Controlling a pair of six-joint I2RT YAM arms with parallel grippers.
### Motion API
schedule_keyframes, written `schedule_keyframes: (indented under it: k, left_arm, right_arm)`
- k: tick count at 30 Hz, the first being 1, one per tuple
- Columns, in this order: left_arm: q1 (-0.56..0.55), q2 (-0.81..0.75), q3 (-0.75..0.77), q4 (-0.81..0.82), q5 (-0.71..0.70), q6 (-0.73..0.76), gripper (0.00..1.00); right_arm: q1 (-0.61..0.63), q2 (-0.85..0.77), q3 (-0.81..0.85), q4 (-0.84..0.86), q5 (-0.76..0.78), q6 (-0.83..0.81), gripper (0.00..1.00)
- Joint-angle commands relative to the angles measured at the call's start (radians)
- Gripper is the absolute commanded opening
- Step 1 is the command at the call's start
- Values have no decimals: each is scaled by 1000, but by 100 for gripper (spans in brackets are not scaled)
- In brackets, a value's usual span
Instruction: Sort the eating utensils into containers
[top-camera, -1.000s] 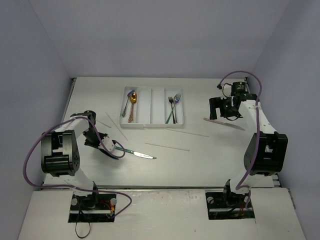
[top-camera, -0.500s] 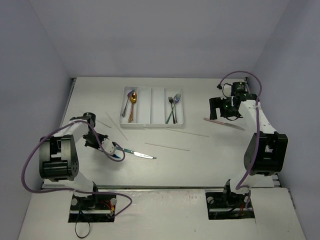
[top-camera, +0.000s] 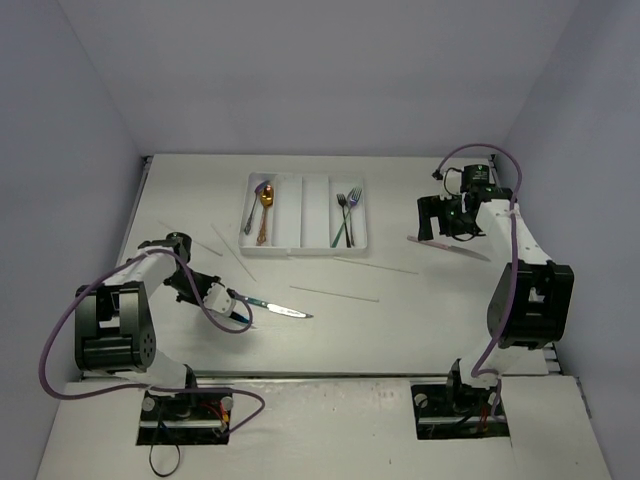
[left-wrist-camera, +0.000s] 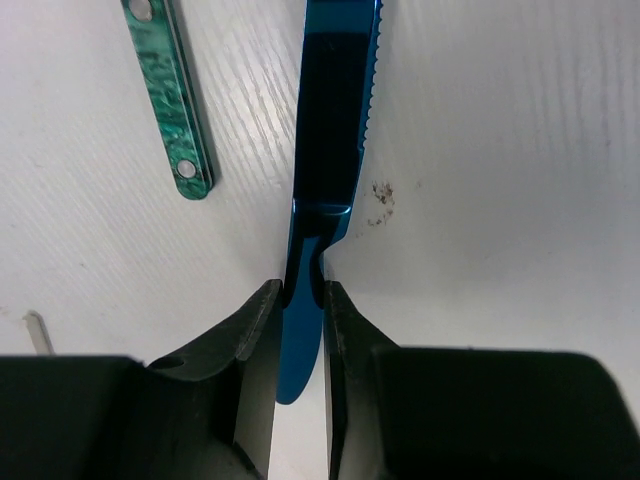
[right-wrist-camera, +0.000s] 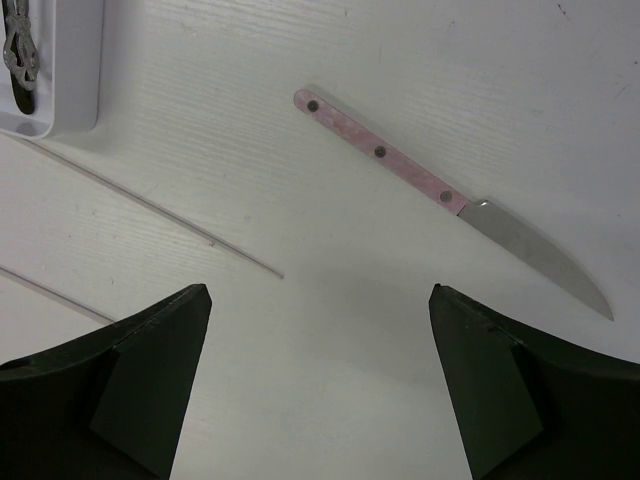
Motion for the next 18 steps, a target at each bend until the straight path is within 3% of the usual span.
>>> schedule_keyframes:
  k: [1, 7, 18]
  left_arm:
    - [-9, -81, 5, -77, 131, 559, 0]
    - [-51, -138, 19, -94, 196, 532, 0]
    - [-228, -139, 217, -94, 274, 184, 0]
  right_arm:
    - [-8, -4, 20, -2, -21, 3, 88]
    - [-8, -1, 19, 0, -24, 3, 88]
    - [-8, 13, 32, 0, -39, 12, 87]
